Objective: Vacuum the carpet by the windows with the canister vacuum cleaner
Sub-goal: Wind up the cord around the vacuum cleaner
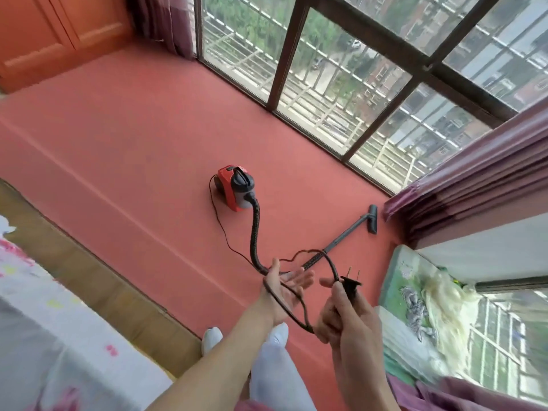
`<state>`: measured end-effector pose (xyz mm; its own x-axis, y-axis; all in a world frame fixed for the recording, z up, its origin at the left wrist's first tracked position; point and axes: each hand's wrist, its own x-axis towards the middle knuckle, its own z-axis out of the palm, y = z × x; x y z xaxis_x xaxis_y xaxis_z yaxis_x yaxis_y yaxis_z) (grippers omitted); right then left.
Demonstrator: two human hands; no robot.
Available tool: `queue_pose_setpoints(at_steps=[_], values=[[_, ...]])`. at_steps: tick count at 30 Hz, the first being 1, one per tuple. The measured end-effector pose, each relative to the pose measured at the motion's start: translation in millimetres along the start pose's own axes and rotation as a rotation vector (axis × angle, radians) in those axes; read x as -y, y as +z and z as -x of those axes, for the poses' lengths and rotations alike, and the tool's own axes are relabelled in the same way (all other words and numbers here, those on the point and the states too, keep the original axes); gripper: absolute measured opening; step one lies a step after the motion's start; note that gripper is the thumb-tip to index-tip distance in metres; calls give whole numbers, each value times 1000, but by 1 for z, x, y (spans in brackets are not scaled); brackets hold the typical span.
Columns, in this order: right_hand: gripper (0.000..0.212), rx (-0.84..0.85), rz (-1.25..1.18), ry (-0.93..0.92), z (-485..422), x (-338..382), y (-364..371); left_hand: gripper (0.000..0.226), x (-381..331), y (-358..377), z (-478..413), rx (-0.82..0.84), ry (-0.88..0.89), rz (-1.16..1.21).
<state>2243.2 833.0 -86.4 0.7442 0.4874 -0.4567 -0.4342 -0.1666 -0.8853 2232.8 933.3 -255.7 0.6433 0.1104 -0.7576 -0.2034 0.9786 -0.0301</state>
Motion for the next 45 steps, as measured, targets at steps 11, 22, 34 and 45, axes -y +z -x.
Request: queue_pose_setpoints(at_steps=[11, 22, 34, 45], values=[[28, -61, -285, -222, -26, 48, -3, 29, -53, 106, 6, 148, 331, 303], [20, -184, -922, 601, -185, 3, -4, 15, -144, 83, 61, -84, 816, -839], [26, 44, -670, 1191, -289, -43, 181, 11, -246, 73, 138, -406, 838, -1580], [37, 119, -693, 1255, -290, -22, 333, 16, -301, 3, 190, -585, 908, -1590]])
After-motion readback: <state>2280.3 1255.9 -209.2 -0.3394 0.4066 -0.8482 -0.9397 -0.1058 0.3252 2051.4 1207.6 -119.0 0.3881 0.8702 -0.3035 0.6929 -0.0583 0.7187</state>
